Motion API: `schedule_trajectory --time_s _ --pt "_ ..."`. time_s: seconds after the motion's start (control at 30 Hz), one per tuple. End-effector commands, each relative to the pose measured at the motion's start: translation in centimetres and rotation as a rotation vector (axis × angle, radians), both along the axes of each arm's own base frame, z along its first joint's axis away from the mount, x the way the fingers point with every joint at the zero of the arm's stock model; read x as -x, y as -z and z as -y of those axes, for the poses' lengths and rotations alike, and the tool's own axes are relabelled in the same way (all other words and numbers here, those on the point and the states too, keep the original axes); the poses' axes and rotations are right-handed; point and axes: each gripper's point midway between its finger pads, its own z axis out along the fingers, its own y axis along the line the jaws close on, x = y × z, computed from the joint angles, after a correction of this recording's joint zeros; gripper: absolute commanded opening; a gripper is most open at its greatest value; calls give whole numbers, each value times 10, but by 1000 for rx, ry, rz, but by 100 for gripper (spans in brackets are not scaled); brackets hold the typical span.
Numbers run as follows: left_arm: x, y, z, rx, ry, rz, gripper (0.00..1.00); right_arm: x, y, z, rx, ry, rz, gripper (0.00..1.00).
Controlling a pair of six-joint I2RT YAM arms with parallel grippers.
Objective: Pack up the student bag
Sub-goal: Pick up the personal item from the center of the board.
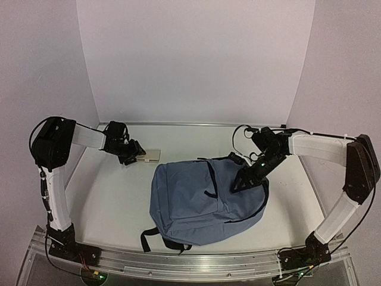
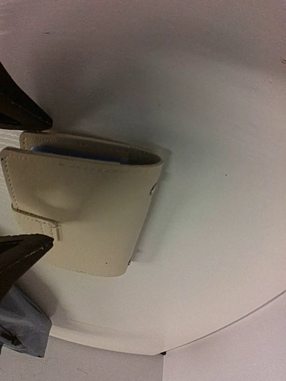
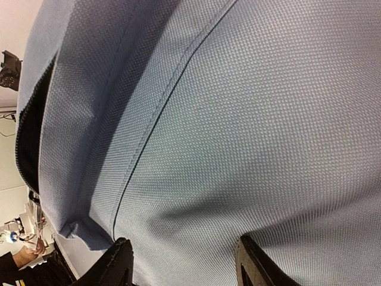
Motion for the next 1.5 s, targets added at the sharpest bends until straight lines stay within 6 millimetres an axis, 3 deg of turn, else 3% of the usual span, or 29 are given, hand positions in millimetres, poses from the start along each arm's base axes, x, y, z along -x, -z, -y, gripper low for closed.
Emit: schedule_trajectory --time_s 0.0,0.17,0.27,0.5,0.8,0.97,1.1,1.3,1.47 --pt "-20 -8 8 29 6 50 46 0 24 -2 65 -14 -42 59" --pt "-25 -7 7 18 -6 38 12 -5 27 -3 77 -11 -40 58" --pt "-27 -9 5 2 -15 40 1 -7 28 -4 77 -12 -39 58" --pt "-21 -41 1 7 -25 97 0 -13 27 -8 73 -16 -27 58" --pt "-6 -128 -3 31 -3 260 0 -27 24 -41 9 -9 -78 58" --pt "6 -175 -1 67 21 341 0 -44 -11 -52 -53 18 -22 61" --pt "22 -227 8 131 62 452 0 -63 -50 -52 -105 73 47 67" --pt "55 -297 48 220 181 591 0 -77 -108 -60 -207 109 119 82" --pt "93 -336 93 334 309 667 0 -82 -156 -73 -332 113 151 91"
